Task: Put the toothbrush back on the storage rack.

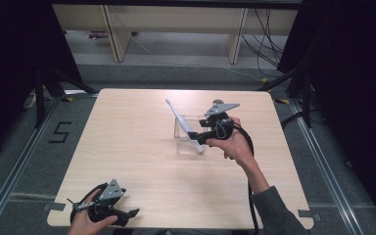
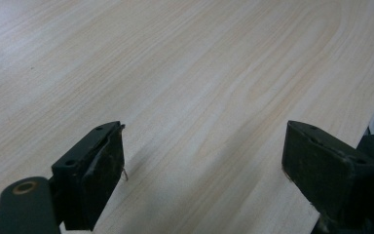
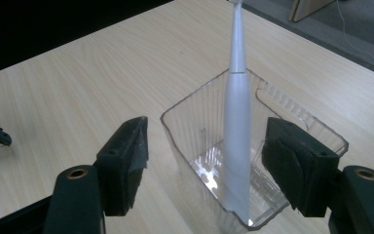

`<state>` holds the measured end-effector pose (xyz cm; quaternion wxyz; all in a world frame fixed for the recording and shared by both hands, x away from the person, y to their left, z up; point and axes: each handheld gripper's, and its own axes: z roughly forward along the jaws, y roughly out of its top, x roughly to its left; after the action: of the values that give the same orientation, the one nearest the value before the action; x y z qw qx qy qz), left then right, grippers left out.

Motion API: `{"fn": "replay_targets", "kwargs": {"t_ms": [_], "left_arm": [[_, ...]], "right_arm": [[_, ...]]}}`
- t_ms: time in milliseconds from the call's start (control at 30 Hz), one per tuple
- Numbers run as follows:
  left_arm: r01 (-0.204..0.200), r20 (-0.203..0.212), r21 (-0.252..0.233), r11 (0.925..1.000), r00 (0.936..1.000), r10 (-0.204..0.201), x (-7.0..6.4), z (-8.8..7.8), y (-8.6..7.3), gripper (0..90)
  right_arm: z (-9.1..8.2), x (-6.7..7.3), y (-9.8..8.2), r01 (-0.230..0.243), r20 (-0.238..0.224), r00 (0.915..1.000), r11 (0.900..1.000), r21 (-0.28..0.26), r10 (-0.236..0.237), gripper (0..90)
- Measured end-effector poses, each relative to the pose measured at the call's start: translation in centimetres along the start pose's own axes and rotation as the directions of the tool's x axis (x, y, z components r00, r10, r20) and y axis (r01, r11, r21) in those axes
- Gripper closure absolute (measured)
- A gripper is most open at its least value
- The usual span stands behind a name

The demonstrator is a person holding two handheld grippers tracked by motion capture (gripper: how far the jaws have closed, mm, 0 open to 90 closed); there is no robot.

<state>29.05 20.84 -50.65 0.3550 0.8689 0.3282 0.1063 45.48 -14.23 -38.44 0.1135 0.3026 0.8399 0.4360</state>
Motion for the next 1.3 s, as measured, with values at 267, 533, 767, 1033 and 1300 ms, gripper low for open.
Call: {"fn": "replay_targets", "kwargs": {"t_ms": [267, 533, 767, 1033, 1300], "left_arm": [[0.001, 0.002, -0.009, 1.0000, 1.0000, -0.001, -0.1, -0.1, 0.0, 15.2], [0.001, 0.003, -0.011, 0.9999, 1.0000, -0.001, 0.0, -0.2, 0.0, 15.2], [0.001, 0.001, -0.008, 1.0000, 1.0000, -0.001, -0.1, -0.1, 0.0, 15.2], [0.003, 0.001, -0.013, 0.9999, 1.0000, -0.003, -0.1, -0.2, 0.0, 15.1], [0.003, 0.000, -0.011, 0.9999, 1.0000, -0.003, -0.1, -0.2, 0.0, 15.1]], "right_arm": [[0.0, 0.5, -0.5, 0.011, -0.021, 0.9997, 1.000, 0.017, -0.010, 33.1], [-0.1, 0.8, -1.5, 0.036, -0.034, 0.9988, 0.999, 0.037, -0.035, 32.0], [-0.8, 1.5, -2.6, 0.052, -0.029, 0.9983, 0.998, 0.036, -0.051, 30.8], [-1.4, 1.7, -3.6, 0.056, -0.028, 0.9981, 0.998, 0.029, -0.055, 30.0], [-1.7, 1.7, -4.7, 0.039, -0.025, 0.9989, 0.999, 0.024, -0.039, 28.4]]}}
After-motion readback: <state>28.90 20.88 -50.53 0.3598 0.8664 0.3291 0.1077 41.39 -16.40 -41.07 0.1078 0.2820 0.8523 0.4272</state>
